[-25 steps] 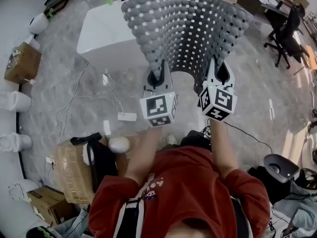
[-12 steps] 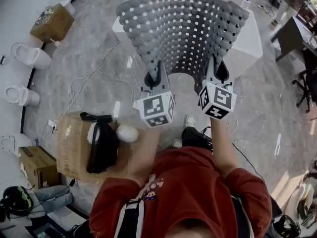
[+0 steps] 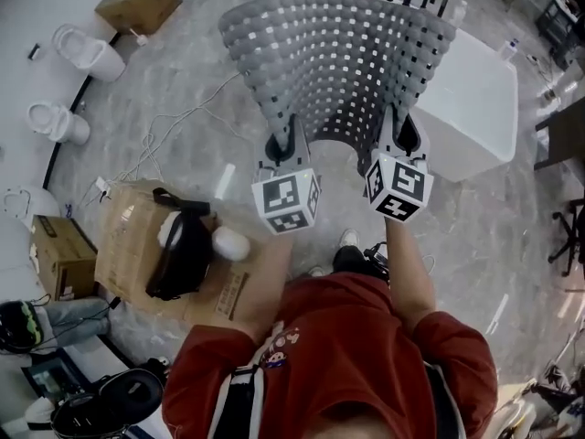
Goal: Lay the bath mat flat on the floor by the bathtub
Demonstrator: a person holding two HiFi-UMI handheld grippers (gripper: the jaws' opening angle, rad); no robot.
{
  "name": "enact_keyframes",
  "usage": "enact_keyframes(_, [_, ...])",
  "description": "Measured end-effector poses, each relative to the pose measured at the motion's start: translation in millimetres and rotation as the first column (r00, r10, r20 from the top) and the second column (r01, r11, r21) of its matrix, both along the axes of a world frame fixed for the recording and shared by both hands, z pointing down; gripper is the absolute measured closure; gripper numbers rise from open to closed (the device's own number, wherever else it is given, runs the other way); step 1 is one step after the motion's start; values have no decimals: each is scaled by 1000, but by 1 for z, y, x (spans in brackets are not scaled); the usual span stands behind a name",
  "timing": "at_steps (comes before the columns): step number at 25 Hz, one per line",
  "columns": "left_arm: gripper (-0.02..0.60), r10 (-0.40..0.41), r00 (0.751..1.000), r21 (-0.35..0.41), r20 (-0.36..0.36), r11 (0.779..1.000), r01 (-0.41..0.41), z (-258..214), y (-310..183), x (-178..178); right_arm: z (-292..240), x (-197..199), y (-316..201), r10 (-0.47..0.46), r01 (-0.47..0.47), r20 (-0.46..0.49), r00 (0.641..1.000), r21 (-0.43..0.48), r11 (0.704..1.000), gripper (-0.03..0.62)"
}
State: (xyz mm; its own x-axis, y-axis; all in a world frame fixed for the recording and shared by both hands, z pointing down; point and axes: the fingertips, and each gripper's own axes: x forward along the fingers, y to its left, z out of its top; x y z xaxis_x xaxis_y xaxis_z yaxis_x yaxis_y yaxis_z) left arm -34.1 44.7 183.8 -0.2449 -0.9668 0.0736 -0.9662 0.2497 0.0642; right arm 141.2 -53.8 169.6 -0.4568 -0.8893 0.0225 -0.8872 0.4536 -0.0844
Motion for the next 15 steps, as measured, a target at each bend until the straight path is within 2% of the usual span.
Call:
enact_keyframes(9, [529, -101, 995, -47, -2, 994, 101, -12, -55, 7, -6, 3, -74, -84, 85, 13, 996, -47, 995, 519])
enact_keyframes(15, [529, -181, 984, -83, -3, 980, 180, 23, -69, -9, 31, -20, -102, -150, 151, 17, 988, -75, 986, 525])
